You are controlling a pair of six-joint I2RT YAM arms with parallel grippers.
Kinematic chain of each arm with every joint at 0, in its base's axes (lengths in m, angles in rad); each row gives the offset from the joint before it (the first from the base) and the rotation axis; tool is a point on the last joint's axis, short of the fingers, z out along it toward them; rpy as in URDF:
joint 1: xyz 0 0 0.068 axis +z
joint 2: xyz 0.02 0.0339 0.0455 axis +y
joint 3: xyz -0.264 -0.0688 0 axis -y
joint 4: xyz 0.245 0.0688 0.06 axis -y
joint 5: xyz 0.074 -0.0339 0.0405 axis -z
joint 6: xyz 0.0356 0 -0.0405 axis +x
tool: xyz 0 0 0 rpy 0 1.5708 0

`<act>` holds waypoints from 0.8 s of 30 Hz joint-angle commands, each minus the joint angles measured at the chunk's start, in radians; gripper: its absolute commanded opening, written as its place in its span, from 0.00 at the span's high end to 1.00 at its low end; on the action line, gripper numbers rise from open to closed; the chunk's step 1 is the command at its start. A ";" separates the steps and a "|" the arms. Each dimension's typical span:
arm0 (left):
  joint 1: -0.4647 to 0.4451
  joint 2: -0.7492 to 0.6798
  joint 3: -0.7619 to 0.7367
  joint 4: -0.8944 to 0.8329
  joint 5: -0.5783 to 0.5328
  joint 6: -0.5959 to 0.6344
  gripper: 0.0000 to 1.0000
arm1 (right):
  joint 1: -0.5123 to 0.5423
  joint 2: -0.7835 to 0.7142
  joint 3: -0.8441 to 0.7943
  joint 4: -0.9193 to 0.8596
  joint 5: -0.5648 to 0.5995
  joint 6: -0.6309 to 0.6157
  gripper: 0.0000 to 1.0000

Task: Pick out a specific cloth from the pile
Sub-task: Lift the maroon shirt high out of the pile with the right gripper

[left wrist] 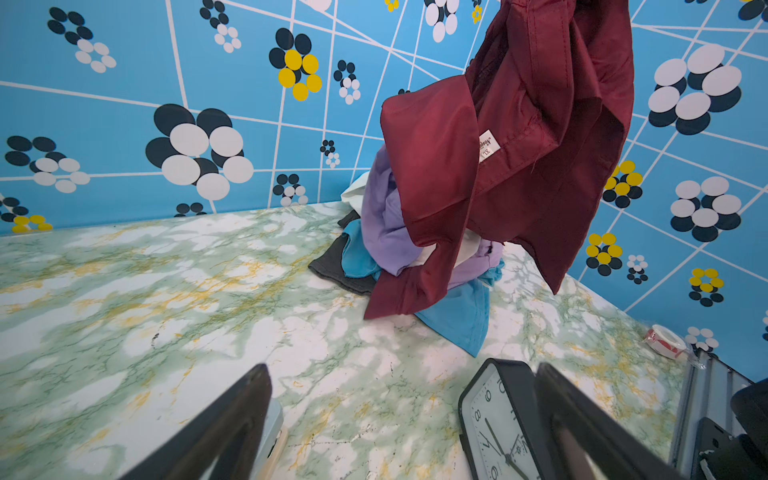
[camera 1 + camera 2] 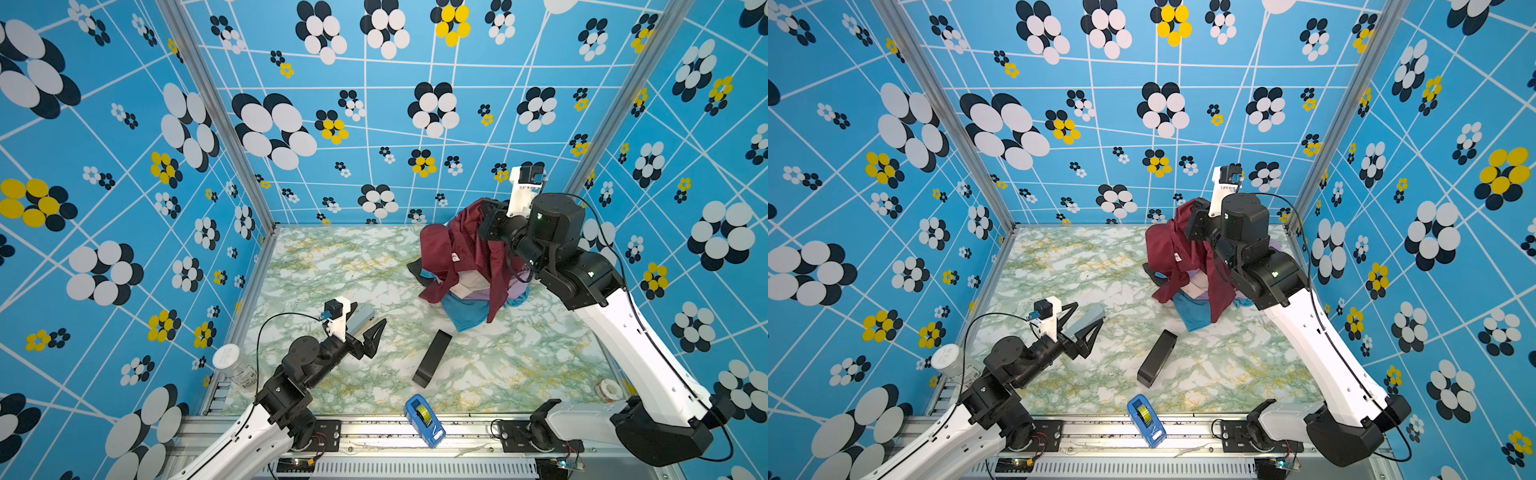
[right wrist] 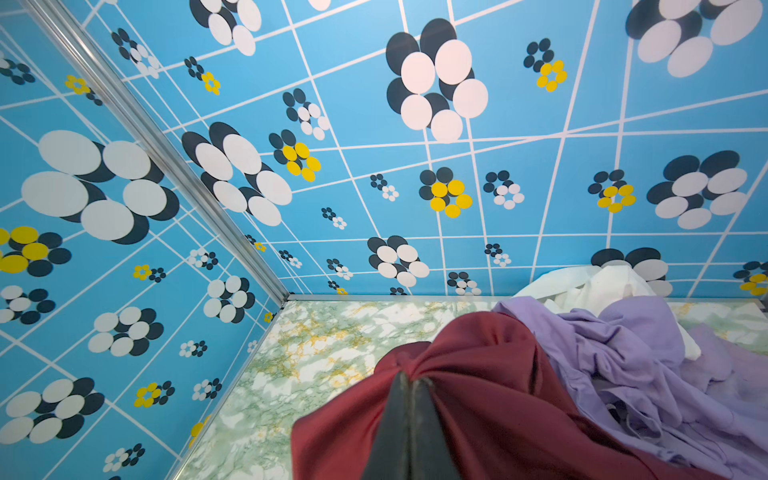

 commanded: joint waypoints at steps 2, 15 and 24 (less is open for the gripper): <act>0.010 -0.017 -0.015 0.012 -0.019 -0.001 0.01 | 0.007 -0.028 0.059 0.089 -0.014 -0.021 1.00; 0.011 -0.037 -0.025 0.009 -0.031 -0.003 0.01 | 0.007 -0.013 0.133 0.150 -0.118 -0.007 1.00; 0.012 -0.040 -0.035 0.016 -0.042 -0.002 0.01 | 0.007 0.065 0.258 0.159 -0.277 0.050 1.00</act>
